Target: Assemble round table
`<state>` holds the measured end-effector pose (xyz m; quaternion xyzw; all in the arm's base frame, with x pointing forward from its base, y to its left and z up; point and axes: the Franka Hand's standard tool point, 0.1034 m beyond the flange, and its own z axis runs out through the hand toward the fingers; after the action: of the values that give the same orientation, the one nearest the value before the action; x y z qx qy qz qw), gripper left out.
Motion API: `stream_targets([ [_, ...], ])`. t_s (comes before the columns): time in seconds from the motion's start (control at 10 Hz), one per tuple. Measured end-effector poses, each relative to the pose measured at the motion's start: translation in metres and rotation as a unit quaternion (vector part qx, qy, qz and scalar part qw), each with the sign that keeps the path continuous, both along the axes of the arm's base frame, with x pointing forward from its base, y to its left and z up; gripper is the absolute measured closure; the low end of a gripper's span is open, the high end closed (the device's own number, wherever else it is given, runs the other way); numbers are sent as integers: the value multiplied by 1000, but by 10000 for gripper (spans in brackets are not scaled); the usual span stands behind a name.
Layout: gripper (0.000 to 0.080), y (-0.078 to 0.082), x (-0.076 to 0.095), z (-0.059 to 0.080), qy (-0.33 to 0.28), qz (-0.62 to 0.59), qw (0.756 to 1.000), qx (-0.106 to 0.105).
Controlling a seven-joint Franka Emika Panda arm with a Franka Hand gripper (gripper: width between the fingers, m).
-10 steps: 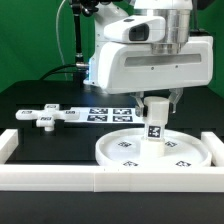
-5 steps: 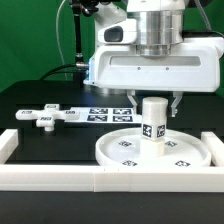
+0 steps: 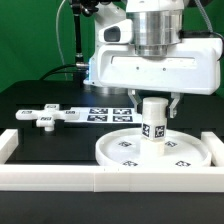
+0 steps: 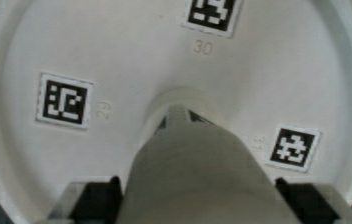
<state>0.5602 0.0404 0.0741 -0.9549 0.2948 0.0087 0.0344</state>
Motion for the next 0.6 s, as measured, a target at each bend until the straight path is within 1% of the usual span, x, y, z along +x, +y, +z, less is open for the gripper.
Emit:
stream_targets([
  [0.1,387,-1,0,-1,5,-86,996,13],
  [0.2,387,-1,0,-1,5,-135,991,22],
  [0.3,387,0,-1,-1,12,-203,979,30],
  [0.5,387,4,-2,-1,27,-318,946,50],
  [0.6,387,7,-2,-1,36,-378,924,56],
])
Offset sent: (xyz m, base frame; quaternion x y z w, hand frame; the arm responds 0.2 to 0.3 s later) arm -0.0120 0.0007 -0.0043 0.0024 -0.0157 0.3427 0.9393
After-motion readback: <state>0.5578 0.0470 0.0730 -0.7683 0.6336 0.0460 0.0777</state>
